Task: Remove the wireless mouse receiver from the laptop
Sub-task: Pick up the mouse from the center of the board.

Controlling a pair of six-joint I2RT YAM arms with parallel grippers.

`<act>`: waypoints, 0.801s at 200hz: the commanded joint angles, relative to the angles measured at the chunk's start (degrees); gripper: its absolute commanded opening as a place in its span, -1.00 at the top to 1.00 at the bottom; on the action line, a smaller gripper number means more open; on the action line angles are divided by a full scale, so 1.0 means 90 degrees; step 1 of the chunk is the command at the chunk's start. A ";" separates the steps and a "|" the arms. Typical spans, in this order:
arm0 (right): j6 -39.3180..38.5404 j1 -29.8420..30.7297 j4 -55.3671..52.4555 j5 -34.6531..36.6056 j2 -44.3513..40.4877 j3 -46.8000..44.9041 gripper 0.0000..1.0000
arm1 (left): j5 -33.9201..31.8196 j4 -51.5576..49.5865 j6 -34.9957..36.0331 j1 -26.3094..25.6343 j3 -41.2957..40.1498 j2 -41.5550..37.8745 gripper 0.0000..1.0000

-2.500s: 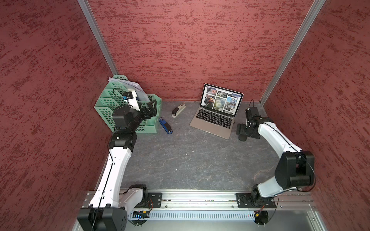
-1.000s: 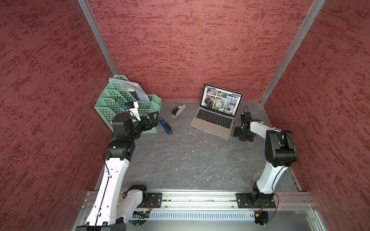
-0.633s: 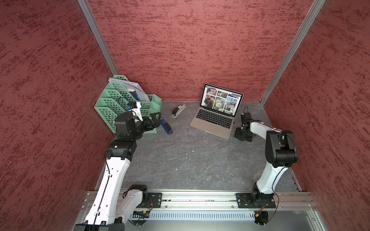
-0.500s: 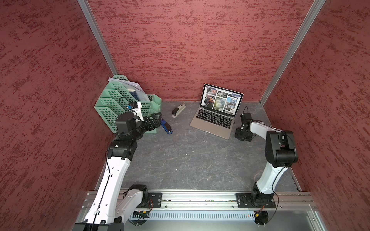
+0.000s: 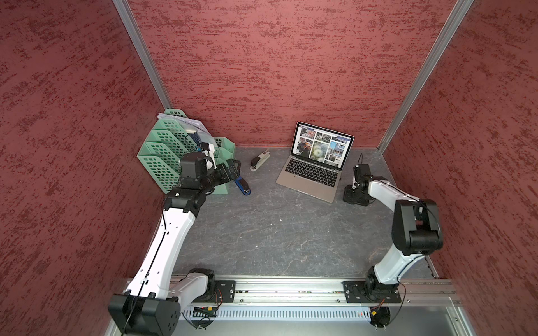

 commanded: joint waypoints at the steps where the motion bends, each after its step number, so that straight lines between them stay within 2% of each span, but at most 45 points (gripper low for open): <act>1: -0.0616 0.0449 -0.0174 -0.0565 -0.0746 0.0096 -0.16 | 0.0339 -0.0501 -0.0193 -0.0137 0.0420 0.0225 -0.99; 37: -0.1362 0.1727 -0.0658 -0.0688 -0.1168 0.0573 -0.18 | 0.1777 -0.1226 -0.0643 -0.0229 0.1118 0.1210 -1.00; 54: -0.1637 0.2303 -0.0701 -0.0843 -0.1242 0.0712 -0.20 | 0.2588 -0.1061 -0.1025 -0.0376 0.1070 0.1603 -0.99; 67: -0.1783 0.2610 -0.0689 -0.0951 -0.1263 0.0774 -0.20 | 0.2886 -0.0676 -0.1383 -0.0573 0.0857 0.1767 -1.00; 122: -0.2001 0.3212 -0.0489 -0.1394 -0.1338 0.0989 -0.21 | 0.2735 0.1032 -0.2790 -0.1352 -0.0082 0.2041 -0.99; 160: -0.2255 0.3424 -0.0778 -0.1959 -0.1172 0.1409 -0.22 | 0.2601 0.1772 -0.3100 -0.1717 -0.0377 0.2410 -0.99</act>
